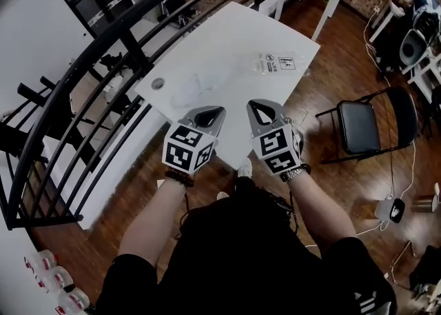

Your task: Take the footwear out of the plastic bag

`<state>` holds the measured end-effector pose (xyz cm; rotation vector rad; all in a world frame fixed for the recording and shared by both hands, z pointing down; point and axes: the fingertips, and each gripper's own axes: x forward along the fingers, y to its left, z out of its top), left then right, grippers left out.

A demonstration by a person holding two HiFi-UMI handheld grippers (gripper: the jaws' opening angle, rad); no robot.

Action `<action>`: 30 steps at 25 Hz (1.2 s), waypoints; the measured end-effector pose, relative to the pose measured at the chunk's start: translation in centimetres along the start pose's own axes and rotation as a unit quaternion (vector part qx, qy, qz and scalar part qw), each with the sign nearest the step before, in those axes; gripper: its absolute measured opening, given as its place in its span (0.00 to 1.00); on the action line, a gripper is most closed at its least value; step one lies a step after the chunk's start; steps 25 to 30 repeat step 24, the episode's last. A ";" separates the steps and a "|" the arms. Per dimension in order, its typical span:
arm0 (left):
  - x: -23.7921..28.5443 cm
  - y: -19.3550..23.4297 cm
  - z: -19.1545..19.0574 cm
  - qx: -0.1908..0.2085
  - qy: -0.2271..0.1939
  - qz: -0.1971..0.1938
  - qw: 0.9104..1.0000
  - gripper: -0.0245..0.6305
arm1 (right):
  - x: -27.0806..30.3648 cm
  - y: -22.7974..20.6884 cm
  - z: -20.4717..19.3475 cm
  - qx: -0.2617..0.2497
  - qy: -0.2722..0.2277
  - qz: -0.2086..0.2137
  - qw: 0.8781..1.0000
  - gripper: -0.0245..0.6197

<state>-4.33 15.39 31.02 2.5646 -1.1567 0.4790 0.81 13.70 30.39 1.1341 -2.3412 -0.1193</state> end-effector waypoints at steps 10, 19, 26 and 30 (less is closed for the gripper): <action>-1.3 -1.4 1.2 0.035 -0.011 0.006 0.999 0.06 | -1.4 2.0 1.6 -0.007 -0.016 0.007 1.000 0.03; -1.0 -2.4 1.8 0.038 -0.019 0.012 0.999 0.06 | -2.3 1.8 1.7 -0.012 -0.021 0.010 1.000 0.03; -0.7 -2.3 1.5 0.041 -0.015 0.017 0.999 0.06 | -2.0 1.9 1.9 -0.012 -0.028 0.013 0.999 0.03; -0.7 -2.3 1.5 0.041 -0.015 0.017 0.999 0.06 | -2.0 1.9 1.9 -0.012 -0.028 0.013 0.999 0.03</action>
